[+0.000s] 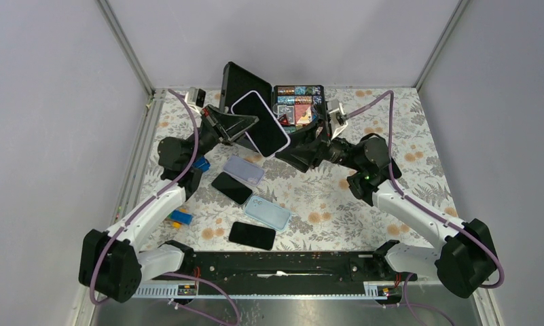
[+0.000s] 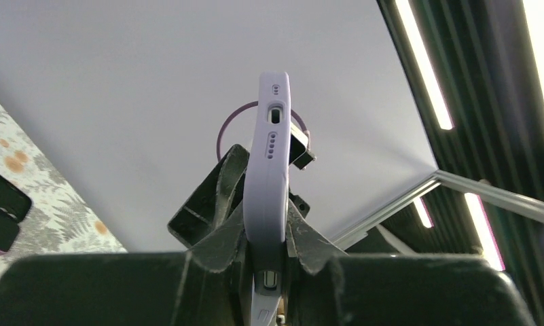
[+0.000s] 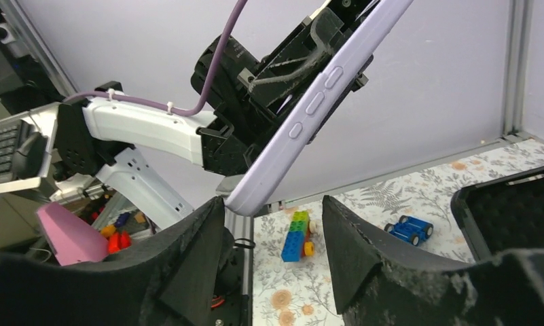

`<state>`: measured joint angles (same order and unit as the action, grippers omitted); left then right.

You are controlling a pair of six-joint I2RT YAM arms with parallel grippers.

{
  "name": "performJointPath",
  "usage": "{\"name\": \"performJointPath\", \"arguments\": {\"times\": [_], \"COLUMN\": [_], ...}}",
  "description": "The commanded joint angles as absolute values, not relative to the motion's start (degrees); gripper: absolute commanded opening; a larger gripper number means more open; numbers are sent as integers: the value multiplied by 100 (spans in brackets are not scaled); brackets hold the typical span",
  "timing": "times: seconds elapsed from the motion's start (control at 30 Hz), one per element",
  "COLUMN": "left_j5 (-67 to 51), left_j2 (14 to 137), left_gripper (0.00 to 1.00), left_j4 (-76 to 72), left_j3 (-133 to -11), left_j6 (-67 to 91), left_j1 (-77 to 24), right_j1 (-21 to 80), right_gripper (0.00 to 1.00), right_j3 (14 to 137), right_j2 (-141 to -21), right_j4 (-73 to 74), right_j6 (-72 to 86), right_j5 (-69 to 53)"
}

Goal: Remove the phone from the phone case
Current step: Remove the phone case from the phone.

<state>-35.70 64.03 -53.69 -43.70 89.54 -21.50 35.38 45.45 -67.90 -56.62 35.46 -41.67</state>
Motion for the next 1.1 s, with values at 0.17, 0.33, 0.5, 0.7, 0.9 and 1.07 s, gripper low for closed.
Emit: {"name": "performJointPath", "arguments": {"times": [0.17, 0.33, 0.5, 0.7, 0.9, 1.07], "left_j5": [-3673, -3708, -3732, -3687, -3747, -3807], "left_j2": [6642, 6541, 6528, 6401, 6290, 6260], "left_gripper": [0, 0, 0, 0, 0, 0], "left_j4": [-7231, -7157, -7552, -7905, -7939, -8059], "left_j3": [-4403, -4403, -4406, -4434, -4467, -4509], "left_j6": [10223, 10159, 10448, 10600, 10598, 10687], "left_j1": [-2187, -2186, -2188, -2188, -2188, -2190], "right_j1": [3542, 3532, 3494, 3455, 3401, 3316], "right_gripper": [45, 43, 31, 25, 17, 16], "right_j3": [4712, 4850, 4963, 5037, 5230, 5334], "right_j2": [-6777, -6799, -6965, -7203, -7287, -7503], "right_j4": [-4453, -4099, -3500, -3291, -2671, -2219], "right_j6": [2634, 2941, 3206, 3506, 3827, 4200], "right_j5": [-3527, -3090, -2415, -2316, -1743, -1412]}}
